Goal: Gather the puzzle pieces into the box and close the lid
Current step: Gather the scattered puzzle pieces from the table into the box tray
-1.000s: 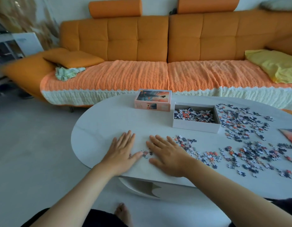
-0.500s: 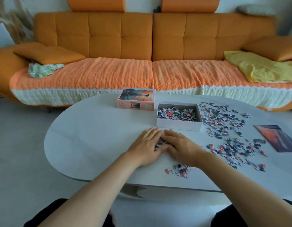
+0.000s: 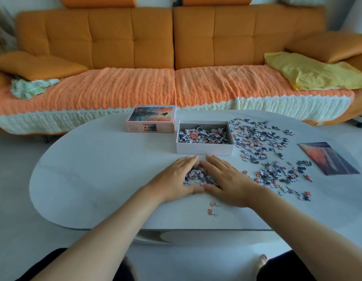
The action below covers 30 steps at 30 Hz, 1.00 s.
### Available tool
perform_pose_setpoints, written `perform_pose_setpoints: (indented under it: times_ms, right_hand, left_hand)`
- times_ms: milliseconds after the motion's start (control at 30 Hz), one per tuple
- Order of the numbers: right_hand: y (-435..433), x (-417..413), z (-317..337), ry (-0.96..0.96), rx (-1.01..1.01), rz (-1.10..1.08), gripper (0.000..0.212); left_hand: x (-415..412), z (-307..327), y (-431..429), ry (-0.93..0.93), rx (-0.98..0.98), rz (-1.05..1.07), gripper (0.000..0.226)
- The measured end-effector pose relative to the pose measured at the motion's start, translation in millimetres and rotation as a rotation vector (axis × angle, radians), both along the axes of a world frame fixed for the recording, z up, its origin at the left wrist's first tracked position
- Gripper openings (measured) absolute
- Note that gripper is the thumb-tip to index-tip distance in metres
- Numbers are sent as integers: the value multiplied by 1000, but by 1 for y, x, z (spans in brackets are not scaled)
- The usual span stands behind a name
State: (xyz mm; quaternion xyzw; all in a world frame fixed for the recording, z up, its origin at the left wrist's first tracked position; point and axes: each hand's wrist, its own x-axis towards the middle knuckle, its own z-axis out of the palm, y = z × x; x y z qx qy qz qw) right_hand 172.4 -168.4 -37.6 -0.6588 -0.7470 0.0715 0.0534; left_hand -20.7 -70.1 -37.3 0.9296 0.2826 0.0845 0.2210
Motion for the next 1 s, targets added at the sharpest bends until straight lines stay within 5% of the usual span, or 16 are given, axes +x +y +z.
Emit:
perform_pose_setpoints:
  times_ms: [133,267,367,600,733,833,1000]
  right_hand:
    - [-1,5,9,192,-21,-71,69]
    - [-16,9,23,181,-199,8,111]
    - [-17,11,17,143,-181,37,126]
    - [-3,18,10,233,-102,-60,115]
    - [-3,16,22,398,-75,-136,82]
    - [-3,25,37,395,-1,-182,66]
    - [-1,33,42,114,-134,-218,93]
  left_hand:
    - [8,1,-2,33,32,-14,101]
    - [12,-1,-12,184,109,-120,134]
    - [12,0,-13,151,40,-100,134]
    - [11,-1,-12,-33,-101,18,79]
    - [10,3,-7,-91,-141,70,56]
    - [1,17,3,0,-66,89,65]
    - [-11,23,18,233,20,95,94]
